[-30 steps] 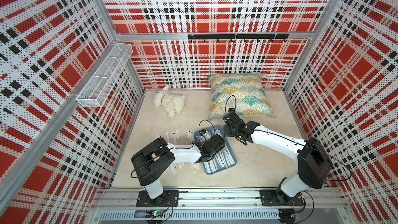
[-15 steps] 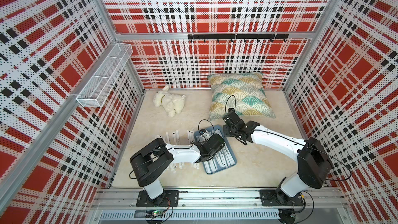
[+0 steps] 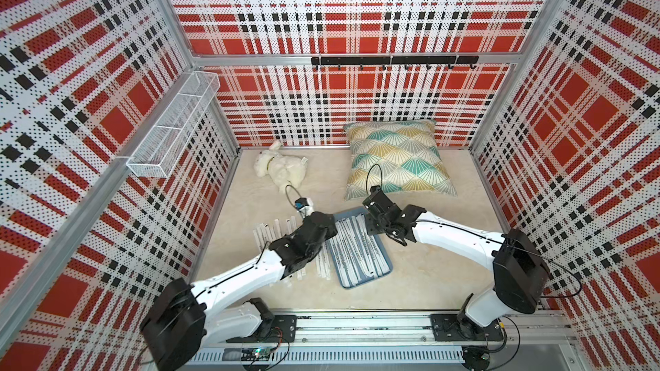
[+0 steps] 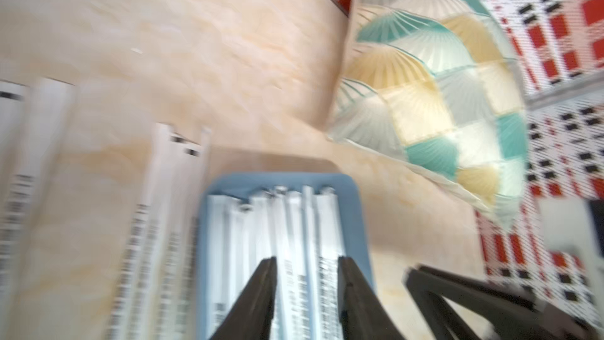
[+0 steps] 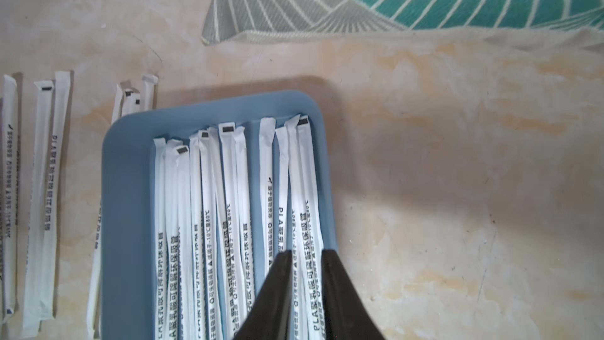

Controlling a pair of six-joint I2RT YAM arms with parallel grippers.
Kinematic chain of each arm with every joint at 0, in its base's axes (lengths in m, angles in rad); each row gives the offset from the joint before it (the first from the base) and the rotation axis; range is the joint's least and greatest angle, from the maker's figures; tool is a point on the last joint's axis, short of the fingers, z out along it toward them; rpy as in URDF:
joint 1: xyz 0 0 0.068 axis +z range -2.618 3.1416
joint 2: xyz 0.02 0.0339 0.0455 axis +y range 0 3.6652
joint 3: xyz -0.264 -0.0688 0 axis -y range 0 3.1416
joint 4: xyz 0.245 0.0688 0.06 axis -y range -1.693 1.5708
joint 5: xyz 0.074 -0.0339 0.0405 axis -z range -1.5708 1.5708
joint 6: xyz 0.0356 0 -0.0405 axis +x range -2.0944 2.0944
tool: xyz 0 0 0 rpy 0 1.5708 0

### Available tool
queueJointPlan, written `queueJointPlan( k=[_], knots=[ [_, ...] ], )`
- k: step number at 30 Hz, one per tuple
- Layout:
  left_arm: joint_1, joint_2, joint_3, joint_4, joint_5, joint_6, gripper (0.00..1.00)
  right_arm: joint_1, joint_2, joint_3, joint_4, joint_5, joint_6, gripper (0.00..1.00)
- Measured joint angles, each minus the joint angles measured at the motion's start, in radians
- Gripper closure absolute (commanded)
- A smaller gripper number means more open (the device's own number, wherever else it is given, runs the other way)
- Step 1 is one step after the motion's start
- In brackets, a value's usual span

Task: Put the straws into the storage box
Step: Adjust the storage box at the center of the board.

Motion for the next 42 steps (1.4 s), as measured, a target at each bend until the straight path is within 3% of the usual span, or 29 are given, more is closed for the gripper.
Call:
queueJointPlan(
  k=[3,7,21,32,42],
  knots=[
    [0.144,-0.004,-0.093,-0.020,0.073,0.103,0.62,-0.015,-0.006,-0.031,-0.024,-0.024,-0.027,0.63],
    [0.201,0.078,-0.104,-0.036,0.137,0.217,0.62,-0.043,-0.009,-0.043,-0.069,-0.080,-0.071,0.58],
    [0.211,0.293,-0.014,-0.037,0.167,0.335,0.67,-0.100,0.029,-0.073,-0.035,-0.241,-0.110,0.57],
    [0.179,0.342,0.016,-0.039,0.122,0.333,0.74,-0.162,0.055,-0.099,0.005,-0.270,-0.103,0.60],
    [0.125,0.372,0.060,-0.095,0.080,0.322,0.70,-0.176,0.014,-0.158,-0.019,-0.269,-0.082,0.60]
  ],
)
